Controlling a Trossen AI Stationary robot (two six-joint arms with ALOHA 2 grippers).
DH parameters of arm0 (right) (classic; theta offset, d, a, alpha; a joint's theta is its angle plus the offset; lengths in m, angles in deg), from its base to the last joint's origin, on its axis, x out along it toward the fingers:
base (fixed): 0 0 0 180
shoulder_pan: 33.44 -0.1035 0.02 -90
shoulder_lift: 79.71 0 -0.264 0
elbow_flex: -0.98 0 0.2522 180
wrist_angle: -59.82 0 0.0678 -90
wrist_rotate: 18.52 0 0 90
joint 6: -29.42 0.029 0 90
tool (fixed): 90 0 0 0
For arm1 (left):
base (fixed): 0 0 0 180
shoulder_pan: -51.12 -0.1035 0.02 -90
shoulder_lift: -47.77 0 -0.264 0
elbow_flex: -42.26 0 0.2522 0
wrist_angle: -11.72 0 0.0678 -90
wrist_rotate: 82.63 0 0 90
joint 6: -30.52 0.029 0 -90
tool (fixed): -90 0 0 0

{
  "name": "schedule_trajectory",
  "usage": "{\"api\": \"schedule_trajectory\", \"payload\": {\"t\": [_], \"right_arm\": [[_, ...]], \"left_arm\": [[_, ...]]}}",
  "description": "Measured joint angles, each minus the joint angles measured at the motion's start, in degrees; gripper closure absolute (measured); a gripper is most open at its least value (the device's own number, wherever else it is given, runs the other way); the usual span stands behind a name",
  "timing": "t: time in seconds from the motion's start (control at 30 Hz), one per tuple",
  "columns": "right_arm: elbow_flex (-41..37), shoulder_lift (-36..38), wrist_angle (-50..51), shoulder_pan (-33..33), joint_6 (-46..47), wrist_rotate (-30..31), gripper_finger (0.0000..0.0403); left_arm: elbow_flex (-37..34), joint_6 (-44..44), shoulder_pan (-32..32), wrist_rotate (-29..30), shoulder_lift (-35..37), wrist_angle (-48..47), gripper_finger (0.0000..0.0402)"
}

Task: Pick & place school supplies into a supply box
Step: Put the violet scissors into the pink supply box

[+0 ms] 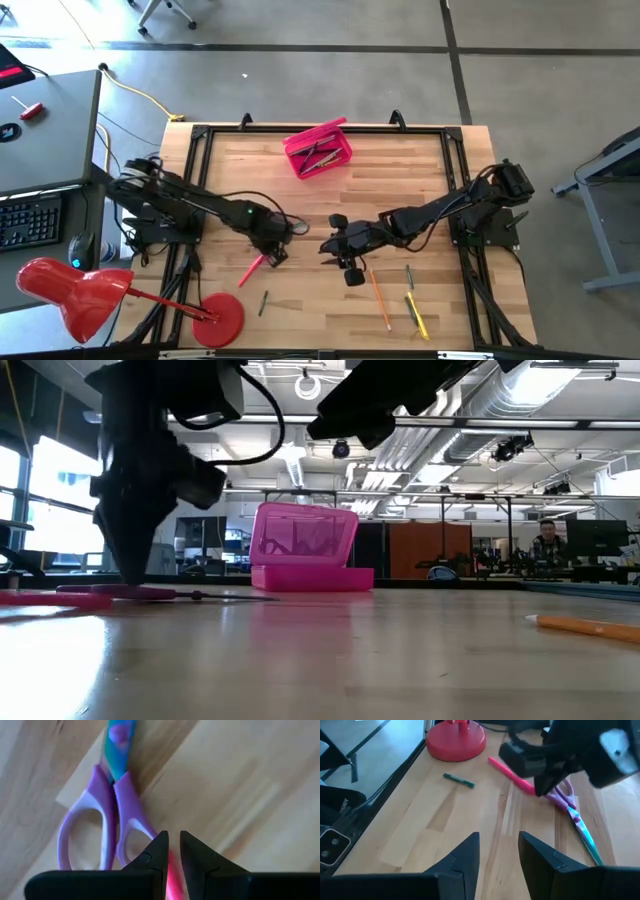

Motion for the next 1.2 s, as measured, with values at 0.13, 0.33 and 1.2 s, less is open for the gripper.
{"api": "schedule_trajectory", "payload": {"t": [0.13, 0.33, 1.2], "right_arm": [[0.00, -0.01, 0.26, -0.04, 0.14, -0.07, 0.0289], [0.02, -0.02, 0.02, -0.04, 0.11, -0.07, 0.0289], [0.02, -0.02, 2.46, -0.02, -1.99, -1.16, 0.0289]], "left_arm": [[0.04, -1.44, 0.00, 0.50, -1.49, 0.39, 0.0321], [0.07, -3.04, 0.00, 3.34, -1.08, -1.18, 0.0321], [1.31, 1.53, 0.00, 1.52, -1.03, -9.91, 0.0321]]}}
